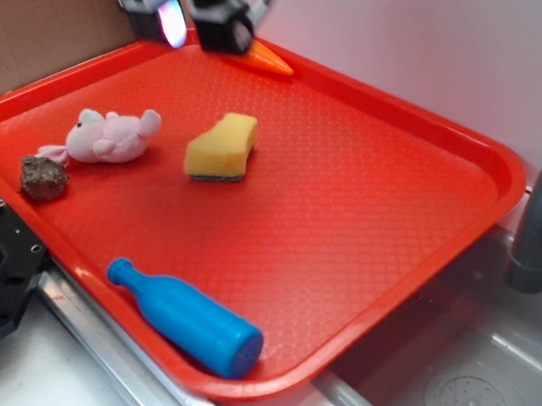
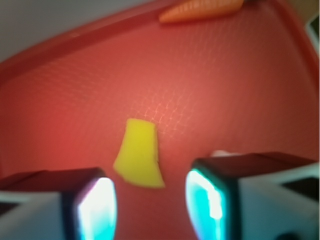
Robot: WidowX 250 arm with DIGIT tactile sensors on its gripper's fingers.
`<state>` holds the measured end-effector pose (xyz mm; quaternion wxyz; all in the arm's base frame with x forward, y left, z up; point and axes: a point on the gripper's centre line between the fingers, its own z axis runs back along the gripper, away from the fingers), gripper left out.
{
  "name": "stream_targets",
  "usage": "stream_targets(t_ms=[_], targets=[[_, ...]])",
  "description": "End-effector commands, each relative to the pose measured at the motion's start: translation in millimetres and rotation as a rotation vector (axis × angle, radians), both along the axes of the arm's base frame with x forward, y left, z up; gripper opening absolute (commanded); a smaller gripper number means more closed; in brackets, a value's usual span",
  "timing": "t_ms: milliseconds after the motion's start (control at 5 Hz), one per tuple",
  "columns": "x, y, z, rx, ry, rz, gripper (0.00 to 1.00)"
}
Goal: Grab the green sponge.
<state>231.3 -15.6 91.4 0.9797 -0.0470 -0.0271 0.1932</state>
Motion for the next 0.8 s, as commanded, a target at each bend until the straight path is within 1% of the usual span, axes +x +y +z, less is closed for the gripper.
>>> stream_targets(t_ms=[0,200,400,600], targets=[[13.7,-9.0,-51.5,-0.056,0.05,-0.152,1.0],[13.8,-7.2,-64.6,-0.069,0.046,-0.137,0.63],[2.5,-10.9,-47.7,-0.041,0.0,-0.171,0.0],[-0.9,-6.8,-29.9,-0.016,-0.01,-0.191,0.0]])
